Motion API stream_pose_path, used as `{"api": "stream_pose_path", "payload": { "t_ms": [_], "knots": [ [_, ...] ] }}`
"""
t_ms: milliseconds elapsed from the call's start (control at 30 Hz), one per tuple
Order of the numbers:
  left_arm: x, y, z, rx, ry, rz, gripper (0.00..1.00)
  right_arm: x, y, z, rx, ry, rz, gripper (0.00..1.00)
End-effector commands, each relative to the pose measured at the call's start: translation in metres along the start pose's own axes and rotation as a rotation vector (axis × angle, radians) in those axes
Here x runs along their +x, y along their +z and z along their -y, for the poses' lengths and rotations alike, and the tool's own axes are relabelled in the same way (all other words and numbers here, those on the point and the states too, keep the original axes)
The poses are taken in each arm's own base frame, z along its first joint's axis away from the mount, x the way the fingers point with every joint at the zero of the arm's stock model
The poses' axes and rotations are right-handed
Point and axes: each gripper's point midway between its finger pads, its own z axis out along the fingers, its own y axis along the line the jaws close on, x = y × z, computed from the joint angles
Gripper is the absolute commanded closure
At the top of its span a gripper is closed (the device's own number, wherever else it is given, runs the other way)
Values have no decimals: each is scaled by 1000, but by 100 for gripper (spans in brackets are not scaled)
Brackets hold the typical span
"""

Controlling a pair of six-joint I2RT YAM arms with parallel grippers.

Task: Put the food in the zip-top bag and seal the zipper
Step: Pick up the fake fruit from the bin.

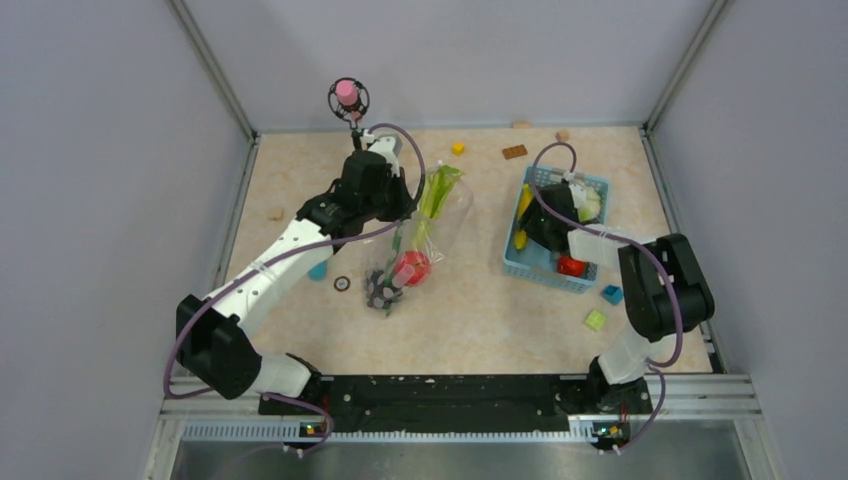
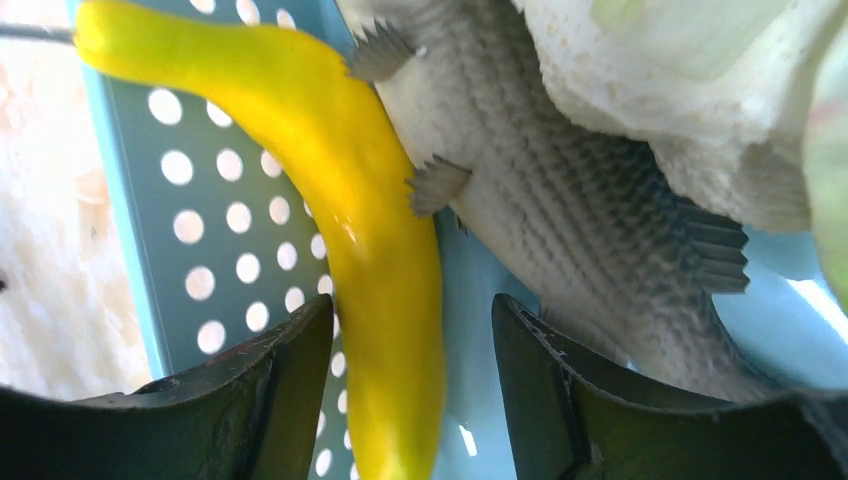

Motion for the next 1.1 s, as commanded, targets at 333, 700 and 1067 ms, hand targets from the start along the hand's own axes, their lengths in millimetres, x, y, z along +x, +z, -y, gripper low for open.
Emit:
{"api": "stream_pose_path", "payload": {
  "t_ms": [333, 700, 1067],
  "knots": [
    [-13, -7, 3, 19, -15, 51, 100, -23, 4, 8, 69, 64, 107, 74],
    [-19, -13, 12, 54, -24, 63, 100, -35, -57, -12, -114, -27, 162, 95],
    [-32, -19, 33, 151, 2, 74, 100, -52, -162, -28, -324, -444, 268, 95]
  ]
}}
